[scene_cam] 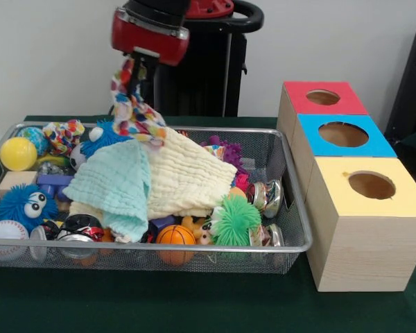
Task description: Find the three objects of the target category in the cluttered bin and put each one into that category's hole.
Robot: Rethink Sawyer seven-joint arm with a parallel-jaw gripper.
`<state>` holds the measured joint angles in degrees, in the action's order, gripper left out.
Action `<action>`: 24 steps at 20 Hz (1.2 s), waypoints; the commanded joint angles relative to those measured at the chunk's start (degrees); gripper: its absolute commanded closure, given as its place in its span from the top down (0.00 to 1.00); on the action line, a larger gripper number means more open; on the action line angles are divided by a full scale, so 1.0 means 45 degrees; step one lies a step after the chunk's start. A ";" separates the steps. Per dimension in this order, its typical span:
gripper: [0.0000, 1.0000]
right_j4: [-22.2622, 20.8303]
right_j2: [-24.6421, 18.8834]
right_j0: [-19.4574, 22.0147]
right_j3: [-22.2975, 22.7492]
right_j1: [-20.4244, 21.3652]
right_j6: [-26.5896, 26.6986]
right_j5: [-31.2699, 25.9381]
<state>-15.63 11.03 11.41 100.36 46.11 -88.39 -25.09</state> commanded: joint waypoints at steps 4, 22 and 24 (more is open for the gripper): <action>0.00 0.1378 0.0561 -0.1041 -0.1418 -0.2084 -0.4277 0.0477; 1.00 0.0780 0.0687 -0.0098 -0.0677 -0.1797 -0.2564 0.1336; 1.00 0.0585 0.0785 0.0161 -0.0132 -0.0844 -0.1821 0.0478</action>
<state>-11.61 15.50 10.13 96.73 38.72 -92.51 -18.27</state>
